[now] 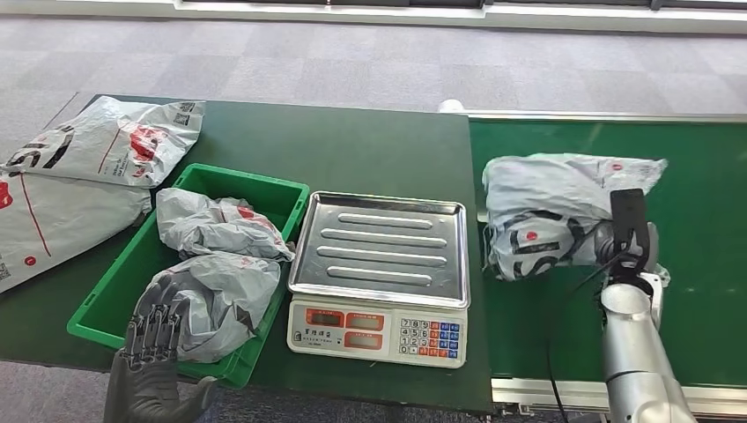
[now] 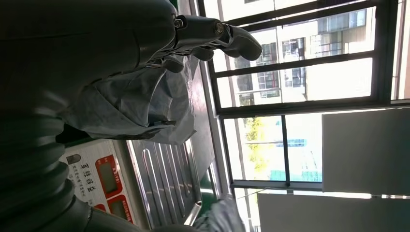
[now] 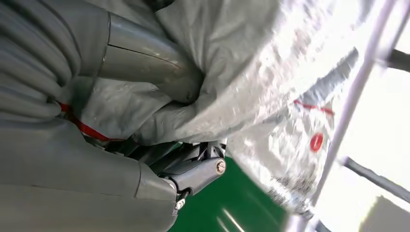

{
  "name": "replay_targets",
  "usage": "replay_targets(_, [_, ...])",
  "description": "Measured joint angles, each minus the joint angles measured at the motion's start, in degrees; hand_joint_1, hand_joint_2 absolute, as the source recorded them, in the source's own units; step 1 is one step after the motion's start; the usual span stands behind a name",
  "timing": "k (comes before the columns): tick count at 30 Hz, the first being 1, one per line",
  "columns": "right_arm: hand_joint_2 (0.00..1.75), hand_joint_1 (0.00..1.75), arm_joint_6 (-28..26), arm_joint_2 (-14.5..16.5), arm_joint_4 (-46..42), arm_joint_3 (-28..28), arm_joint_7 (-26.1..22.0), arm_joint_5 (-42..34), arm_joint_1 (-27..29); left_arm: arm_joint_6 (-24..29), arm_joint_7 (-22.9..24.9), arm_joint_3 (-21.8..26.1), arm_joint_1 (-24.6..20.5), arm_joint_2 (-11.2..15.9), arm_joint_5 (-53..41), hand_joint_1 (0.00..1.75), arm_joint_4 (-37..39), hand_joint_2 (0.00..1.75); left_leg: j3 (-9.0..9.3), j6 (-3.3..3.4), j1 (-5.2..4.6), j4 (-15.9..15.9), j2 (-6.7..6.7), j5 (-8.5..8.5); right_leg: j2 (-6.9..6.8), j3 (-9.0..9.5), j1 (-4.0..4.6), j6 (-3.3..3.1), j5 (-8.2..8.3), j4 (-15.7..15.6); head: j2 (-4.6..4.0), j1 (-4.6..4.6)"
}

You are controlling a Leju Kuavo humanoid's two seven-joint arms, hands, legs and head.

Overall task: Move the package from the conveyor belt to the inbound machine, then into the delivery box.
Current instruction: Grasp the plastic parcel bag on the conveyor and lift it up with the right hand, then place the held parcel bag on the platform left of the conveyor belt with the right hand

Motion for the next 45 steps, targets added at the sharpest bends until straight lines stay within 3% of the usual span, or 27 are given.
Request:
replay_targets(7, [1.75,1.75,-17.5,2.8,-26.0,1.1,-11.8,-2.8,7.1,1.8,-1.1,0.1,0.0,-1.2,-0.1,0.00,0.0,1.75,-0.11,-0.01,0.01,0.0,-0.01,-0.01,-0.01,-0.10,0.02,-0.03,-0.05,0.0,0.00,0.01])
replay_targets(13, [1.75,1.75,-19.5,3.7,-35.6,2.5,-12.0,-2.3,9.4,2.0,-1.3,0.1,0.1,-1.4,-0.1,0.00,0.0,1.75,-0.09,0.00,0.01,0.0,0.01,0.00,0.00,-0.08,0.01,-0.03,-0.03,0.0,0.00,0.00])
replay_targets(17, [1.75,1.75,-20.9,4.3,-40.9,4.7,-16.8,-2.9,11.0,2.7,-2.0,0.1,0.1,-1.4,-0.1,0.00,0.1,1.75,-0.20,0.02,0.00,0.0,-0.02,0.04,-0.09,-0.05,0.00,-0.02,-0.01,0.0,0.00,0.00])
replay_targets(20, [1.75,1.75,-13.8,4.6,-44.7,10.8,-13.9,-3.5,11.4,3.4,-3.2,0.1,-0.2,-1.3,-0.1,0.00,0.3,1.75,-0.44,-0.10,0.01,-0.1,0.18,-0.04,0.16,-0.04,0.05,-0.08,-0.05,0.0,0.00,0.01])
replay_targets(25, [1.75,1.75,14.9,5.6,-38.8,25.9,5.6,-1.8,6.3,4.0,-4.0,-0.5,-1.9,-0.1,0.0,0.00,1.7,1.75,-0.22,-0.29,0.09,-0.1,0.39,0.10,0.31,-0.16,0.23,-0.31,0.05,0.0,0.00,0.00])
replay_targets(28, [1.75,1.75,23.6,7.6,-30.8,32.6,11.1,-1.0,2.3,4.0,-3.1,-0.7,-3.0,1.0,0.6,0.00,2.6,1.75,-0.20,-0.37,0.19,-0.1,0.07,0.39,0.00,-0.28,0.31,-0.38,0.20,0.0,0.00,0.00])
replay_targets(32, [1.75,1.75,27.9,8.8,-20.9,37.9,13.1,-0.4,-2.3,4.0,-1.9,-0.7,-3.7,1.6,1.0,0.00,3.0,1.75,-0.28,-0.39,0.22,-0.1,-0.05,0.43,-0.11,-0.30,0.30,-0.38,0.22,0.0,0.00,0.00])
replay_targets(37, [1.75,1.75,28.9,9.4,-11.9,40.6,13.4,0.2,-5.9,4.0,-1.1,-0.5,-3.6,1.6,0.7,0.00,2.9,1.75,-0.34,-0.38,0.22,-0.1,-0.05,0.43,-0.10,-0.34,0.27,-0.37,0.23,0.0,0.00,0.00])
replay_targets(45, [1.75,1.75,29.0,10.0,-5.6,41.8,13.4,0.4,-9.0,4.0,-0.9,-0.4,-3.0,1.4,0.4,0.00,2.2,1.75,-0.33,-0.39,0.21,-0.1,-0.05,0.43,-0.10,-0.36,0.29,-0.38,0.24,0.0,0.00,0.00])
